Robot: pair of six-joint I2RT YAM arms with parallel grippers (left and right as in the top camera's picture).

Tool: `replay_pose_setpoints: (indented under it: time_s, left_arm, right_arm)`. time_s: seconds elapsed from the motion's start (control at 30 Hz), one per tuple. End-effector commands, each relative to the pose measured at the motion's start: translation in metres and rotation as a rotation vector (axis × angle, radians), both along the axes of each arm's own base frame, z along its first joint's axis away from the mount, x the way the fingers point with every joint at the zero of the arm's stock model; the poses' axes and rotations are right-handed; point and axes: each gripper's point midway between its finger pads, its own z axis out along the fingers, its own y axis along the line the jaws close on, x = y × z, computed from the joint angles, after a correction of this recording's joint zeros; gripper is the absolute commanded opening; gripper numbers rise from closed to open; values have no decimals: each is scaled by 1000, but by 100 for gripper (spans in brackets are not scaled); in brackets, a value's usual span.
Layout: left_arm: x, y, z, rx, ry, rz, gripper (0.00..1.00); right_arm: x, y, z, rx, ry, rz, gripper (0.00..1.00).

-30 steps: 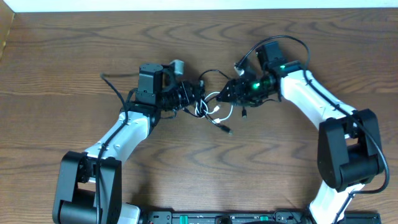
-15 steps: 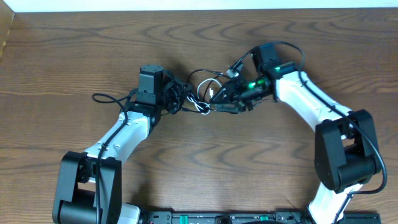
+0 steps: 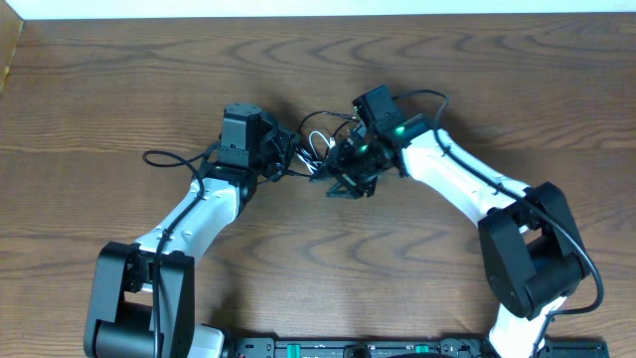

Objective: Untangle cables

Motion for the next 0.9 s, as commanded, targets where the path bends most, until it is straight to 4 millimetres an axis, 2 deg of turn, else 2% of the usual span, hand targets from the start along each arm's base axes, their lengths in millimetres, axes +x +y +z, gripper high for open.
replay_pose_setpoints:
  time_s: [0.0, 0.1, 0.27, 0.67, 0.87]
  left_arm:
    - [5, 5, 3, 16, -11, 26, 8]
    - [5, 5, 3, 15, -11, 26, 7]
    - [4, 4, 3, 11, -10, 21, 8]
    - [4, 4, 3, 11, -10, 20, 7]
    - [2, -2, 6, -19, -7, -12, 7]
  right_arm:
    - [3, 7, -5, -55, -19, -58, 41]
    - [5, 14, -6, -68, -47, -73, 41]
    - [7, 14, -11, -118, -53, -121, 43]
    - [20, 22, -9, -118, -131, -151, 49]
    - [23, 21, -11, -141, -156, -161, 49]
